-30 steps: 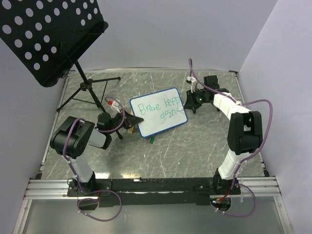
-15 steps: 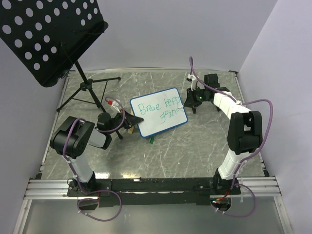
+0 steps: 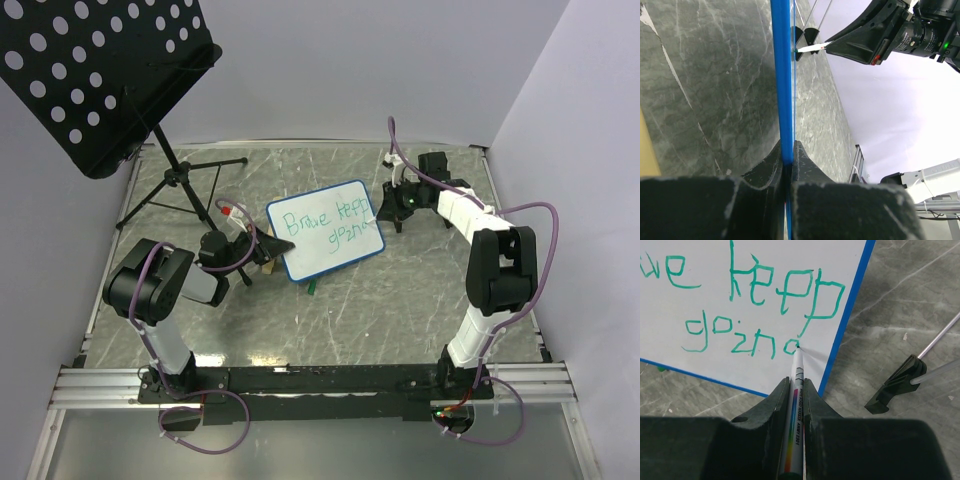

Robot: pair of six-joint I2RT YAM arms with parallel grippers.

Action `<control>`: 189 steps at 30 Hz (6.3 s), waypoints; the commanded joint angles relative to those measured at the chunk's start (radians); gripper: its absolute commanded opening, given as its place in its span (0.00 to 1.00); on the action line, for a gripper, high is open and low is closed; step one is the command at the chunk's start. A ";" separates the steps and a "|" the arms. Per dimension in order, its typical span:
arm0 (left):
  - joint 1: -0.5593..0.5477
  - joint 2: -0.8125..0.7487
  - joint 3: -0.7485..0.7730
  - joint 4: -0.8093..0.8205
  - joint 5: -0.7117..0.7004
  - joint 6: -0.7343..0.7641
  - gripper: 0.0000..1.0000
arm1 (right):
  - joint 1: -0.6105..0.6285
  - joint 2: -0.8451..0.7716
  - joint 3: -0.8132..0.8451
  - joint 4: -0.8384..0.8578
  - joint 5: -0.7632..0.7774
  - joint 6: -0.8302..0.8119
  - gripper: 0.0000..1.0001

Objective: Write a sentence on the whiteboard
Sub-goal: Write a sentence on the whiteboard, then put down the whiteboard on the whiteboard stand, then pick up the pen cap from the center of the board.

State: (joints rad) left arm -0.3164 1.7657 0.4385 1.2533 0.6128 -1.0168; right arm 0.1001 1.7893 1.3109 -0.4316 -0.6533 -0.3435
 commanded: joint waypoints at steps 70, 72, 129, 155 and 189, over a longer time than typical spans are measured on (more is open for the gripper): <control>-0.027 -0.292 0.212 -0.014 0.150 0.356 0.01 | -0.306 -0.614 -0.102 0.102 -0.374 0.162 0.00; -0.042 -0.250 0.247 -0.014 0.153 0.353 0.01 | -0.354 -0.633 -0.098 0.108 -0.387 0.175 0.00; -0.306 0.831 1.467 -0.236 -0.025 0.307 0.01 | -0.628 -0.588 -0.157 0.195 -0.560 0.287 0.00; -0.302 0.746 1.350 -0.230 -0.079 0.333 0.73 | -0.628 -0.581 -0.160 0.185 -0.569 0.278 0.00; -0.447 -0.508 0.318 -1.304 -0.545 0.512 0.85 | -0.320 -0.462 -0.133 0.044 -0.490 0.110 0.00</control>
State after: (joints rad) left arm -0.7074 1.2739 0.8703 0.1612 0.1963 -0.4801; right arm -0.2512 1.3197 1.1530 -0.3862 -1.1473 -0.1978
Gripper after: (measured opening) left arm 0.872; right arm 0.186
